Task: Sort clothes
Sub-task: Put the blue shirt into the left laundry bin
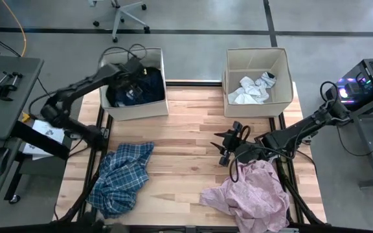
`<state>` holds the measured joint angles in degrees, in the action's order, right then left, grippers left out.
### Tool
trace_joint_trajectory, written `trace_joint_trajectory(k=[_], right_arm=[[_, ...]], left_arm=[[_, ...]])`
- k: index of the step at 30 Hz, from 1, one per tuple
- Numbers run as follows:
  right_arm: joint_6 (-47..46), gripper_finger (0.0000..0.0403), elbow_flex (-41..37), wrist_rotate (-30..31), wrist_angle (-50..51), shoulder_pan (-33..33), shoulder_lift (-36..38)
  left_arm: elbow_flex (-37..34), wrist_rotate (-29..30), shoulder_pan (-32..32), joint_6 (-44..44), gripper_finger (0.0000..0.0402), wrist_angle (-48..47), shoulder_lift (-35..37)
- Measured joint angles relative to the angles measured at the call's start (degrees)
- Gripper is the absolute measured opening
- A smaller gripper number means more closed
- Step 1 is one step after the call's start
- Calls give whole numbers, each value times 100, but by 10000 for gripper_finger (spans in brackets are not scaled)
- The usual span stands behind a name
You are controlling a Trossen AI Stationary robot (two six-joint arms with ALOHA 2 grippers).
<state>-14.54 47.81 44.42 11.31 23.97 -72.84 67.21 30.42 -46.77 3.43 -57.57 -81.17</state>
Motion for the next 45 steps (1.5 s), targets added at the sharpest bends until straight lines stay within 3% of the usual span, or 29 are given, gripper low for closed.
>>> trace_joint_trajectory(k=[2, 5, 8, 11, 18, 23, 27, 32, 37, 41, 45], right_arm=[[10, 163, 0, 0, -52, -4, -10], [318, 163, 2, -74, -380, -60, -150], [819, 163, 2, -670, -977, -230, -447], [1318, 163, 2, -1496, -1860, -486, -878], [2541, 163, 446, -3488, -3828, -1149, -2100], [2951, 185, 1625, -4289, -3455, -1376, -3114], [3109, 227, 2676, -4382, -2777, -1451, -3834], [2885, 257, 3764, -3852, -1152, -1499, -4293], [2847, 258, 3987, -3152, 195, -1484, -4182], [2612, 259, 3663, -3052, 976, -1442, -3808], [2264, 259, 3006, -3036, 1319, -1434, -3392]], left_arm=[[177, -68, 284, -371, 87, -280, 446], [279, -665, 826, -1005, 87, -347, 1214], [279, -1258, 1632, -1321, 87, -258, 1889], [279, -1469, 2736, -1485, 87, -263, 2281], [278, -1495, 5231, -3067, 87, -1117, 2276], [272, -1804, 6499, -5104, 87, -2730, 1975], [13, -2276, 7367, -6718, 87, -3000, 1762], [-930, -3079, 8226, -8094, 87, -1986, 1674], [-2444, -3378, 8565, -8620, 87, -6, 1470], [-3577, -2937, 8357, -8517, 87, 2487, 1039], [-4077, -1921, 7712, -7634, 87, 4947, 381]])
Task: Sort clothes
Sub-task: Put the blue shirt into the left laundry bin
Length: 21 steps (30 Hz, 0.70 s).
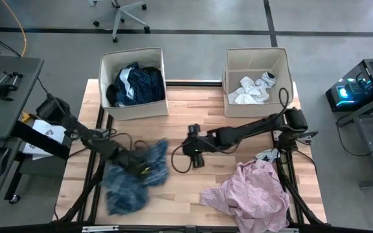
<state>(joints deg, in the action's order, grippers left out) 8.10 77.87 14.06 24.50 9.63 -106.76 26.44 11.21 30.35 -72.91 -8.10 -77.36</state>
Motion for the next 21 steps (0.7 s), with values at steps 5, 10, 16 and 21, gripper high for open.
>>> trace_joint_trajectory(k=[5, 10, 16, 21], right_arm=[[-411, 259, -1021, 77, -317, 21, 624], [-837, 259, -1747, 81, -814, 14, 1117], [-905, 259, -2083, -289, -2620, 11, 1080], [-568, 259, -2125, -729, -4181, 9, 650]], left_arm=[[316, 712, -1132, 3010, 87, 3215, -835], [1340, 172, -1706, 5150, 87, 3771, -967], [2501, 429, -1607, 5410, 87, 389, -383], [2762, 1496, -1150, 4607, 87, -1715, 46]])
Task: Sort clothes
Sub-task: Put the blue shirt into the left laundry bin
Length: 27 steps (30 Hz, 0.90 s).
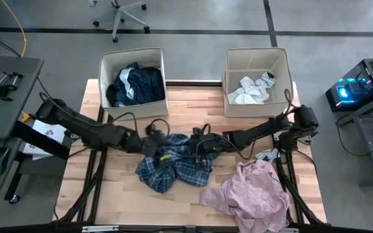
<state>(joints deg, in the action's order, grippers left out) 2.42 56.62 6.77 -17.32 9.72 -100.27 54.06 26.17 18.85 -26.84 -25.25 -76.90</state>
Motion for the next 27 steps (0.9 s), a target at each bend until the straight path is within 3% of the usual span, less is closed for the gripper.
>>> trace_joint_trajectory(k=[3, 7, 12, 15, 18, 22, 25, 27], right_arm=[[191, 259, 269, -238, -550, -11, -396], [257, 259, 932, -736, -553, -87, -1114], [622, 258, 1894, -1307, 532, -151, -1966], [666, 244, 2313, -1288, 1235, -151, -2370], [669, 202, 2500, -1177, 1525, -219, -2691], [414, 114, 2523, -1268, 1688, -412, -2976], [250, 37, 2531, -1299, 1881, -534, -2965], [255, 14, 2506, -1162, 2072, -555, -2806]], left_arm=[[-11, 469, 358, -852, 87, -1087, 221], [-13, 775, 854, -1905, 87, -2050, 265], [-7, 1228, 1315, -2746, 87, -2527, 148], [-6, 1407, 1515, -2989, 87, -2656, 88], [-39, 1623, 1627, -3045, 87, -2616, 51], [-141, 1742, 1672, -3255, 87, -2629, 67], [-183, 1800, 1720, -3307, 87, -2680, 69], [-183, 1812, 1738, -3307, 87, -2706, 67]])
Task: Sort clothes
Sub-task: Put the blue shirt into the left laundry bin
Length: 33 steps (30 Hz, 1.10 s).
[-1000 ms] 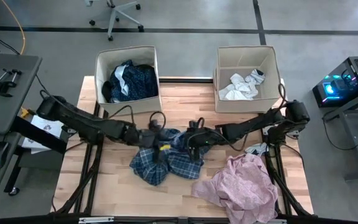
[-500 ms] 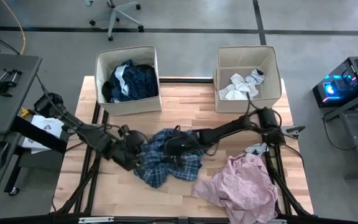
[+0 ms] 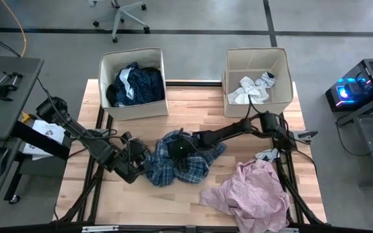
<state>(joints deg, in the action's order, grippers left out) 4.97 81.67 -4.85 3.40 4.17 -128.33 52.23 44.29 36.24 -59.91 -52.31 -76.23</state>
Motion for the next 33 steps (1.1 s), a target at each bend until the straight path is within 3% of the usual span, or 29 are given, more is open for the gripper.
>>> trace_joint_trajectory(k=[5, 12, 16, 19, 23, 27, 31, 33], right_arm=[[130, 8, -87, 1372, 1299, 144, 980], [223, 2, -73, 4256, 2991, 452, 3175], [730, 2, -66, 5690, 3129, 481, 4517], [1308, 1, -51, 6188, 2811, 372, 5327], [2034, 1, -53, 5582, 2159, 56, 6010], [2703, 1, -51, 4122, 841, -442, 6203], [2830, 0, -51, 2256, -282, -1030, 5967], [2674, 0, -51, 1669, -593, -1290, 5761]], left_arm=[[0, 14, 46, -1, 87, -40, 0], [0, 405, 187, 1, 87, -31, 0], [0, 691, 239, 4, 87, -21, 0], [0, 798, 246, 8, 87, -18, 0], [0, 935, 246, 84, 87, -17, 0], [13, 1421, 246, 423, 87, -17, 0], [215, 2687, 242, 1146, 87, -10, 11], [379, 3541, 242, 1708, 87, -9, 11]])
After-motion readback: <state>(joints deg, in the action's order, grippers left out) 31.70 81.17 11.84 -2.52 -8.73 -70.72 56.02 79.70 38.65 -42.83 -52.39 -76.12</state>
